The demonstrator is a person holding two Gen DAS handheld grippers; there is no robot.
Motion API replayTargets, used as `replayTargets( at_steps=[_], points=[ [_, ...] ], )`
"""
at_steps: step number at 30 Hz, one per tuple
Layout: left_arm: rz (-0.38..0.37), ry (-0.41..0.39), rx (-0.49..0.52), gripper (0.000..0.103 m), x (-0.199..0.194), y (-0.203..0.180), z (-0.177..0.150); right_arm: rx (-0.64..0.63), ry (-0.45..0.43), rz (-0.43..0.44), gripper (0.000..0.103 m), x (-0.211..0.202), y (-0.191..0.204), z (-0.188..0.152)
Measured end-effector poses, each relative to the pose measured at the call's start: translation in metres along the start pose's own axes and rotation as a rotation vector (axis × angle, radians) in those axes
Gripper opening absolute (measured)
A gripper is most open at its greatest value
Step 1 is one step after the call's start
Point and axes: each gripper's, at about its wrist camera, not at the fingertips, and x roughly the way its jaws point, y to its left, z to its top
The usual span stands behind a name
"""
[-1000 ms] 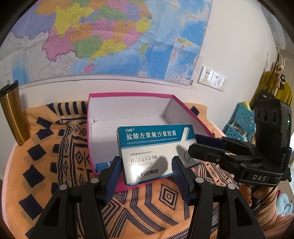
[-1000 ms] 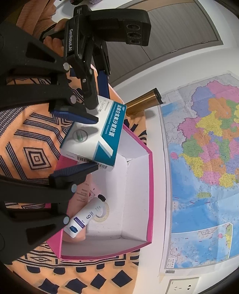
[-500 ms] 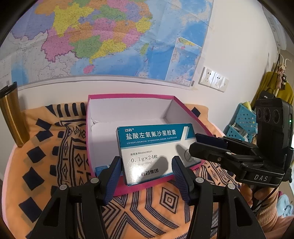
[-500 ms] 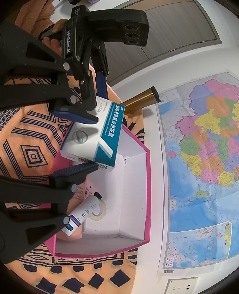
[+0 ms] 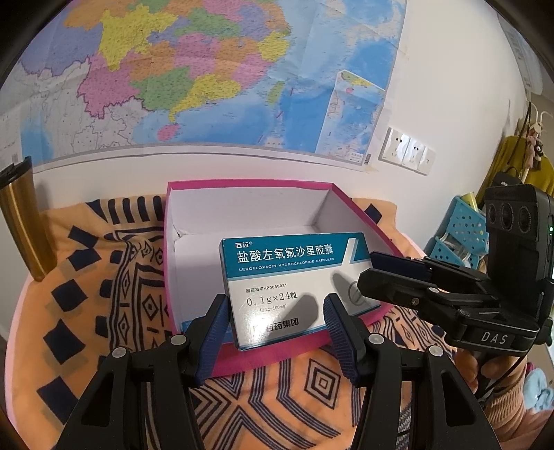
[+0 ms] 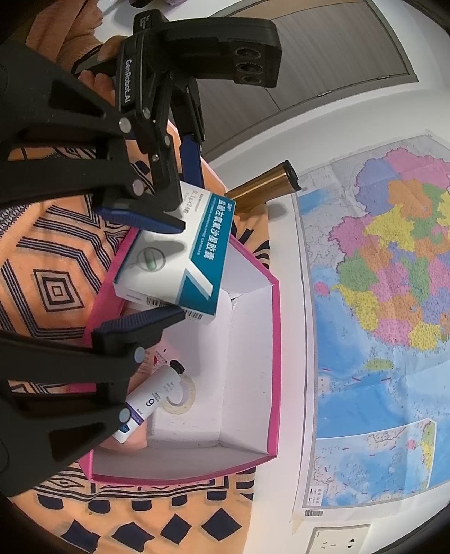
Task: Organize rigid objects
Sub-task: 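Carry the white-and-teal medicine box over the magenta box opening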
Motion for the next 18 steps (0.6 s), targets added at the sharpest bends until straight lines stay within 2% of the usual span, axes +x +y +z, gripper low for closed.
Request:
replayTargets(
  at_steps=[18],
  points=[
    [0.006,0.001,-0.002,0.056,0.0050,0.0006,0.0046,0.004,-0.002,0.000,0.047,0.0025,-0.0056,0.0056]
  ],
)
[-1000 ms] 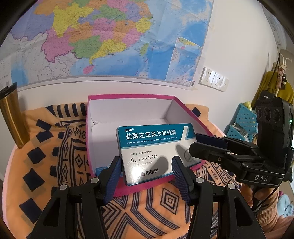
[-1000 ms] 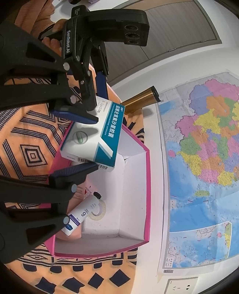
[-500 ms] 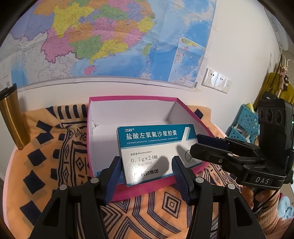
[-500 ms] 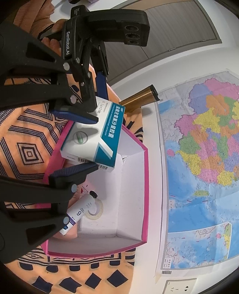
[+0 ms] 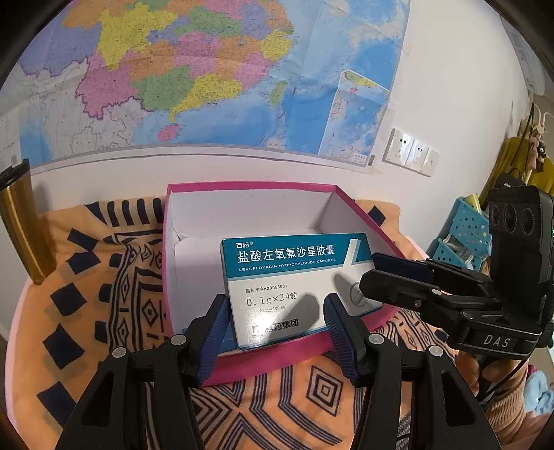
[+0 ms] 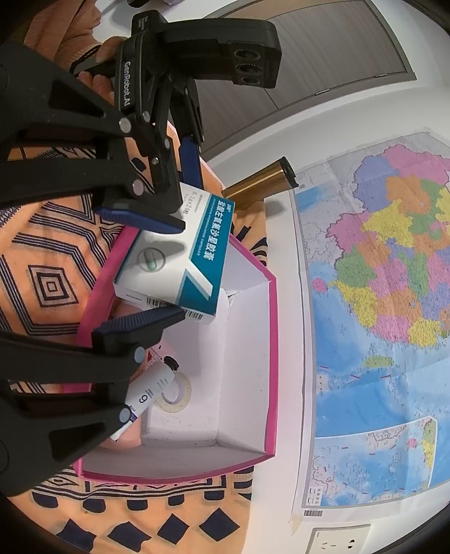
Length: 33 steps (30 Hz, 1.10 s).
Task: Organize rigid objects
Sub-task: 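Carry the white-and-teal medicine box over the magenta box opening, then lower the medicine box down into the magenta box beside the tubes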
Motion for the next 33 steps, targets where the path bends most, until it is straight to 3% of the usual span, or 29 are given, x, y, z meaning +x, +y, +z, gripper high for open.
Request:
replayTargets(
  at_steps=[33],
  points=[
    [0.008,0.009,0.000,0.056,0.0096,0.0034,0.0053,0.010,0.002,-0.003,0.047,0.0054,-0.0060,0.0054]
  ],
)
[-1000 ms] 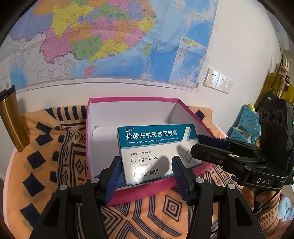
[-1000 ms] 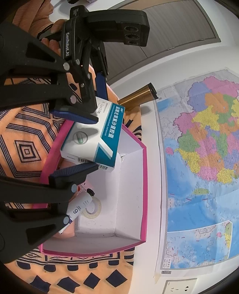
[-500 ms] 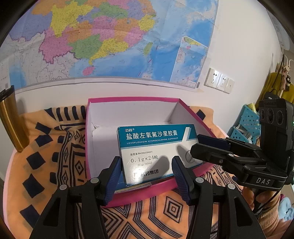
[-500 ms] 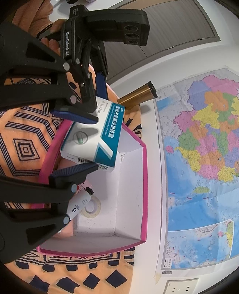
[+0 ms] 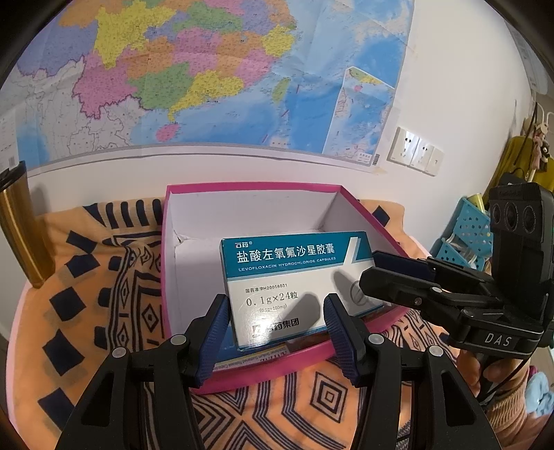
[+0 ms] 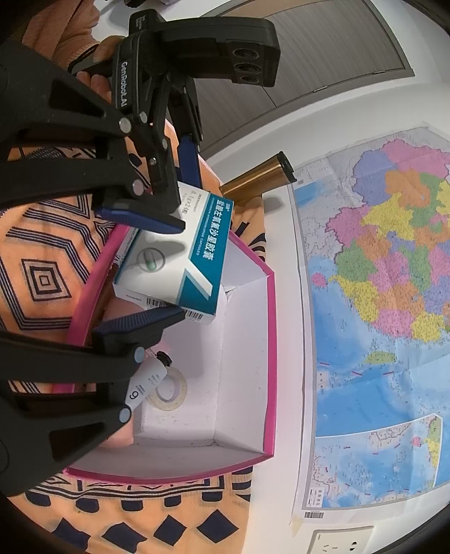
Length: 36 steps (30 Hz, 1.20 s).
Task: Organize rigid objects
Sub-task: 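Lower the medicine box down into the magenta box beside the tubes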
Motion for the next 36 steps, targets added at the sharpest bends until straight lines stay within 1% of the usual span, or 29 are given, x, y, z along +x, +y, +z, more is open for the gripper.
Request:
replayTargets(
  at_steps=[15,36],
  points=[
    [0.005,-0.010,0.000,0.056,0.000,0.001,0.005,0.002,-0.008,-0.004,0.047,0.003,-0.001,0.005],
    [0.011,-0.001,-0.008,0.056,0.007,0.003,0.010,0.003,-0.011,-0.006,0.047,0.006,-0.004,0.008]
  ],
)
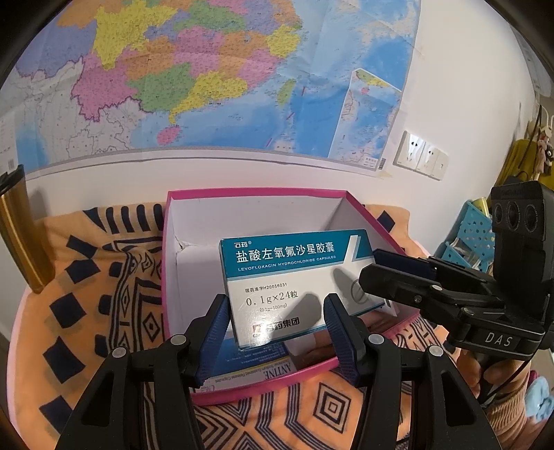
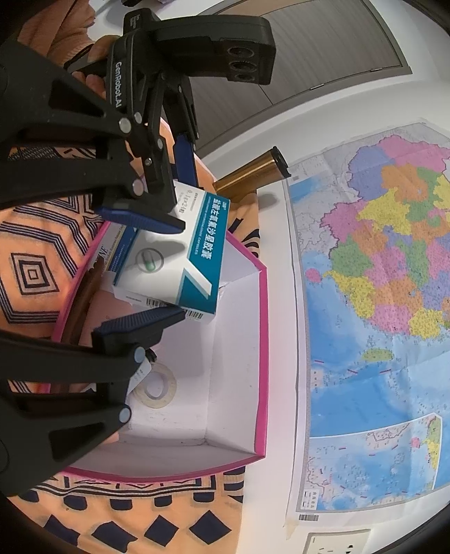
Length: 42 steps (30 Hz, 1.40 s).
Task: Organize rigid objects
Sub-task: 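Lower the medicine box down into the magenta box beside the tubes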
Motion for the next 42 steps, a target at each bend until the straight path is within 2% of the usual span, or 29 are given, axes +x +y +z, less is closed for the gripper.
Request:
replayTargets(
  at_steps=[42],
  points=[
    [0.014,0.030,-0.003,0.056,0.022,-0.002,0.013,0.020,-0.006,-0.001,0.047,0.006,-0.014,0.010]
  ],
)
